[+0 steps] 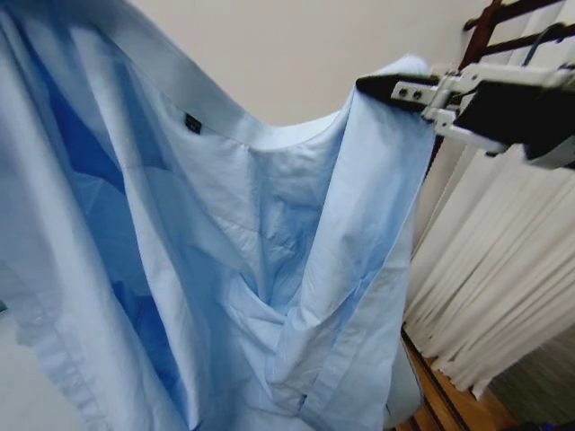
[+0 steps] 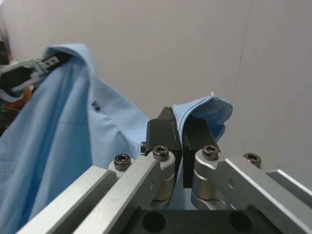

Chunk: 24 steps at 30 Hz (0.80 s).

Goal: Pick up the clothes from the sofa and hang them on the clothes hanger.

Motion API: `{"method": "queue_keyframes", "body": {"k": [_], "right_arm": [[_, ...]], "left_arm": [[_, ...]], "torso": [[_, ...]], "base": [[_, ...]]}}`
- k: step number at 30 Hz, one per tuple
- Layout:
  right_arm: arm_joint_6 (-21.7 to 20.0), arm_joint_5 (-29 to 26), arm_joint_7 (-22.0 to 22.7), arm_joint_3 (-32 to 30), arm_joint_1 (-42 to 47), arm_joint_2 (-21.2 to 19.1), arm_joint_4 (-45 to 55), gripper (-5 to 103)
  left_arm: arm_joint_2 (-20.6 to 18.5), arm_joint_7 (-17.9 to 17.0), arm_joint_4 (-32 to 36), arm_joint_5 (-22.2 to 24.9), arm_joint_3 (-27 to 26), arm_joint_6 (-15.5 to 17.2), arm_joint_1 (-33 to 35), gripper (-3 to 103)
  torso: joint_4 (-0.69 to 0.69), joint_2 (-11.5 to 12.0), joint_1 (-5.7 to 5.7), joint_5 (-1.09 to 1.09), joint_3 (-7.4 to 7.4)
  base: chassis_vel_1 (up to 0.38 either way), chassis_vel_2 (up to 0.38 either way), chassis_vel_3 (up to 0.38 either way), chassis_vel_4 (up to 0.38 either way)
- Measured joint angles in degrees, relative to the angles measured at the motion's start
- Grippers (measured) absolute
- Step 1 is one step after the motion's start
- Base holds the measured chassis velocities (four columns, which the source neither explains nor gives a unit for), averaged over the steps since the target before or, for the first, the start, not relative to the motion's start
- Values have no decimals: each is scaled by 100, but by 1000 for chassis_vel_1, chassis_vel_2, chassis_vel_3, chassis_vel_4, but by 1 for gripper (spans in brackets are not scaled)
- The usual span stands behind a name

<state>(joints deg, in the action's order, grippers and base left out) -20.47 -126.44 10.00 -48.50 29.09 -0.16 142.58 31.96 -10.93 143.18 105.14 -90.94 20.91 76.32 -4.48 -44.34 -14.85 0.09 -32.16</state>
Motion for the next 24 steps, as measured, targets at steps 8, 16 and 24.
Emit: {"method": "queue_keyframes", "body": {"k": [8, 16, 24], "right_arm": [[-174, 1542, 281, 1524, 407, 853, 77, 0], [-378, 4096, 44, 4363, 422, 2227, -928, 0], [-40, 5918, -447, 5785, 125, 3583, -2920, 0]], "left_arm": [[1394, -830, 1, -1223, 1834, 899, 257, 0], [1831, -697, -941, -2647, 4195, 1240, -262, 0], [2012, -328, -3490, -4400, 6467, 297, -1941, 0]], "torso": [[5, 2, -2, 0, -2], [2, 1, -1, 1, 0], [1, 2, -2, -1, -2]], "base": [[0, 0, 0, 0], [0, 0, 0, 0], [0, 0, 0, 0]]}}
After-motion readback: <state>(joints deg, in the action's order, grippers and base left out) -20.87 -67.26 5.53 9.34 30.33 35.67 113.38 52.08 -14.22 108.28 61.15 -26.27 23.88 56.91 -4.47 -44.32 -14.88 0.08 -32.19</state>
